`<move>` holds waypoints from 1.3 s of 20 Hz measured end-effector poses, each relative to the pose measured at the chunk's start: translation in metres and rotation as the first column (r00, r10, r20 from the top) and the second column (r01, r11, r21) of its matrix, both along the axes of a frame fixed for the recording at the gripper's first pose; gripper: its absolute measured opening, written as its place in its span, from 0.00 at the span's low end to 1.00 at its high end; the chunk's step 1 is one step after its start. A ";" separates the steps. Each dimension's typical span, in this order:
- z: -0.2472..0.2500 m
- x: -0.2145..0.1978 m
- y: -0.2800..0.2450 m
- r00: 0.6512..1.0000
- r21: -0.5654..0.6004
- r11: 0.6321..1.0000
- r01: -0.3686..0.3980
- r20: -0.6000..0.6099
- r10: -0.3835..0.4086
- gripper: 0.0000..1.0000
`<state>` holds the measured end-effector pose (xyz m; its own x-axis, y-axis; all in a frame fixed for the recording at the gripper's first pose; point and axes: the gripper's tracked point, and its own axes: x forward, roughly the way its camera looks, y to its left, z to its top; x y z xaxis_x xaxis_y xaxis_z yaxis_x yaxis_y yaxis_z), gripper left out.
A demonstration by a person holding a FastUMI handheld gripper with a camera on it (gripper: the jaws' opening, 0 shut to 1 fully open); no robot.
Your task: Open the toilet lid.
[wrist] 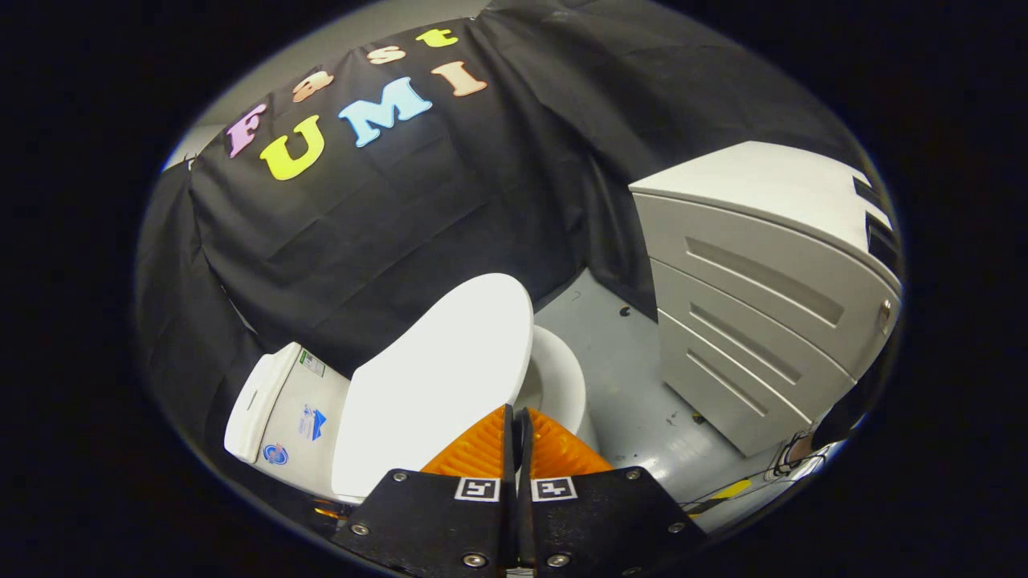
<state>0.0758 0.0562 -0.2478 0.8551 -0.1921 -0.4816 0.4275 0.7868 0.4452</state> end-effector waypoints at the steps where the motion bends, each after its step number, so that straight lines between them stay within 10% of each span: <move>1: 0.005 0.000 0.000 1.000 -0.021 1.000 0.002 0.001 -0.002 0.00; 26: 0.142 0.011 0.054 0.997 -0.449 0.893 -0.011 0.069 0.047 0.00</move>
<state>0.0870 0.1097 -0.1058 0.8938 -0.3470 -0.2842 0.3809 0.9217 0.0727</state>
